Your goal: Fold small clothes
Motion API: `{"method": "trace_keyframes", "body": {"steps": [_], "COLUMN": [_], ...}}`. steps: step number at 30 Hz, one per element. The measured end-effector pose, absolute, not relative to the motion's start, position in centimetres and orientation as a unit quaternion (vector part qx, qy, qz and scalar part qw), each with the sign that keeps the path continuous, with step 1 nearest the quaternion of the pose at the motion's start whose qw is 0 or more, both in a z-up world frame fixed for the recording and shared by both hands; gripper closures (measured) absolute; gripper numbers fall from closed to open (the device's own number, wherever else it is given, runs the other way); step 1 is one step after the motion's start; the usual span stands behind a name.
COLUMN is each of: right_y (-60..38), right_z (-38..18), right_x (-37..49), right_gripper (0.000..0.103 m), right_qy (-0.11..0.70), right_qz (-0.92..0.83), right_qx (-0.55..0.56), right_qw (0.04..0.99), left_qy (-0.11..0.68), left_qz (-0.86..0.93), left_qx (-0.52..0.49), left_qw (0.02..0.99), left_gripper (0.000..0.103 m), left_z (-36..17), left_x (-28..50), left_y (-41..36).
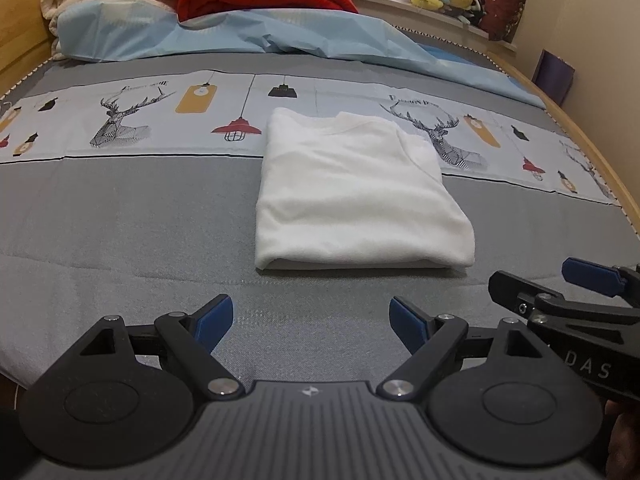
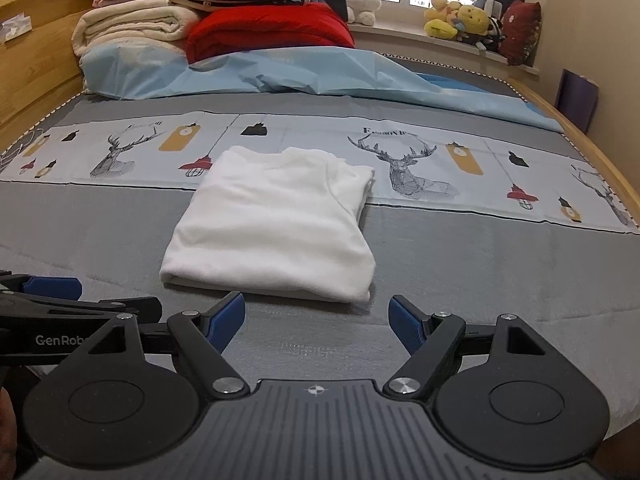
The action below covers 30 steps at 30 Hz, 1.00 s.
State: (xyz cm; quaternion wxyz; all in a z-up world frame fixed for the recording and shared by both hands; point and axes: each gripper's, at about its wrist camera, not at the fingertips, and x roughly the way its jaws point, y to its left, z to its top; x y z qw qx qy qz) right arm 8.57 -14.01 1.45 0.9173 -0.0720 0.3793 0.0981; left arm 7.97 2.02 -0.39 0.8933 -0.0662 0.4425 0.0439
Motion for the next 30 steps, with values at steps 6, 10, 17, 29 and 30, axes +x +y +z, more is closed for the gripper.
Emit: {"method": "trace_keyframes", "body": {"steps": [6,10,17,29,30], "right_y": [-14.0,-14.03,-14.07,-14.18,-14.17], "right_z": [1.47,1.47,1.46,1.46,1.46], "right_x": [8.59,8.6,8.62,8.68,8.67], "right_gripper": [0.023,0.023,0.023,0.023,0.023], "right_qy": [0.38,0.38,0.381,0.382,0.381], "right_qz": [0.099,0.099,0.097,0.098,0.098], "right_qx": [-0.071,-0.07,-0.068,-0.068,-0.068], "right_qw": [0.917,0.917,0.917,0.917,0.917], "left_qy": [0.443,0.443,0.443,0.444,0.444], "left_qz": [0.043,0.042,0.042,0.042,0.042], "left_qx": [-0.067,-0.066,-0.066,-0.066,-0.066], "left_qw": [0.893,0.893,0.893,0.893,0.893], "left_gripper": [0.014,0.014,0.014,0.014,0.014], "left_z": [-0.36,-0.36,-0.39,-0.44,-0.44], "left_x": [8.05,8.05,8.09,8.09,8.09], "left_y": [2.01,2.01,1.96,1.92,1.92]}}
